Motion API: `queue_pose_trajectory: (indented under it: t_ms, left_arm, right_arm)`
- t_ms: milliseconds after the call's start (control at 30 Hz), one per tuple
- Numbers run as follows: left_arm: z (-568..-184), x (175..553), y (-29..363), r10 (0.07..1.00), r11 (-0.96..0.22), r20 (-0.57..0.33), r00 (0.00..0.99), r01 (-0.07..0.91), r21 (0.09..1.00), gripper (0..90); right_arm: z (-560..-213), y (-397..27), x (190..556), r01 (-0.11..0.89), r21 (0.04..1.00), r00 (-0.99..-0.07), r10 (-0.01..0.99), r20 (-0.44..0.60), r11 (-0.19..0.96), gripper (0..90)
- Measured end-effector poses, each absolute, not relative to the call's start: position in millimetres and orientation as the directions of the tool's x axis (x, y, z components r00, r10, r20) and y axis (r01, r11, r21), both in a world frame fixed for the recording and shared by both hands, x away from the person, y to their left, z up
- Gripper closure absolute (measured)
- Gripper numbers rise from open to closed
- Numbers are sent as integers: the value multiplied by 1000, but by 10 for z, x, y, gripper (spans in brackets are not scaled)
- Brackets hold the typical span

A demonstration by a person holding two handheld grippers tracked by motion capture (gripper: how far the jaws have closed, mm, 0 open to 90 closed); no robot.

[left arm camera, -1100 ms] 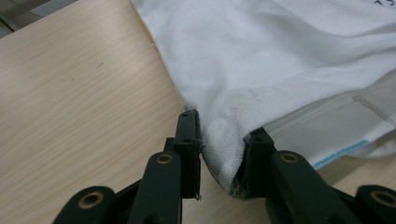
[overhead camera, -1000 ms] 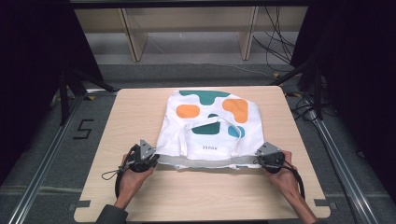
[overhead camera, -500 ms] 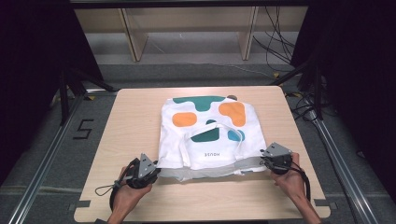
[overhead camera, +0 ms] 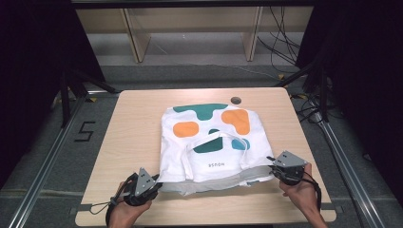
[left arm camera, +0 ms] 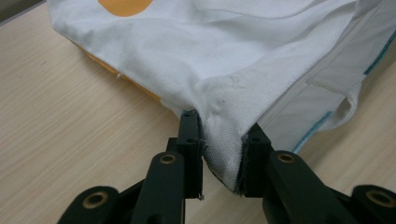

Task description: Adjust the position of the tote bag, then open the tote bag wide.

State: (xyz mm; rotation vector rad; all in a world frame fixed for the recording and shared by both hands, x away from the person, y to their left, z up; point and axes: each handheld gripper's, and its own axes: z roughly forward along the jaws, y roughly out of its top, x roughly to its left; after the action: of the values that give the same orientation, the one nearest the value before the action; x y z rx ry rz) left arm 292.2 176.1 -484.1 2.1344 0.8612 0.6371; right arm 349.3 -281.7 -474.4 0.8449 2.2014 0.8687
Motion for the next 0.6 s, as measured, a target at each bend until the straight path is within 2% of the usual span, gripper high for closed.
queue_pose_trajectory:
  t_ms: [300, 433, 600]
  left_arm:
    - [-4810, 2893, 1781, 731, -508, 180, 658, 350, 787, 742]
    - [-4798, 2877, 1767, 758, -461, 148, 635, 362, 810, 744]
    - [-4731, 2880, 1787, 759, -449, 168, 629, 319, 835, 749]
  right_arm:
    - [-4710, -2818, 3455, 315, 754, -604, 735, -309, 576, 864]
    - [-4684, -2822, 3445, 309, 766, -603, 739, -301, 564, 866]
    - [-4609, -2818, 3422, 283, 790, -594, 746, -301, 544, 869]
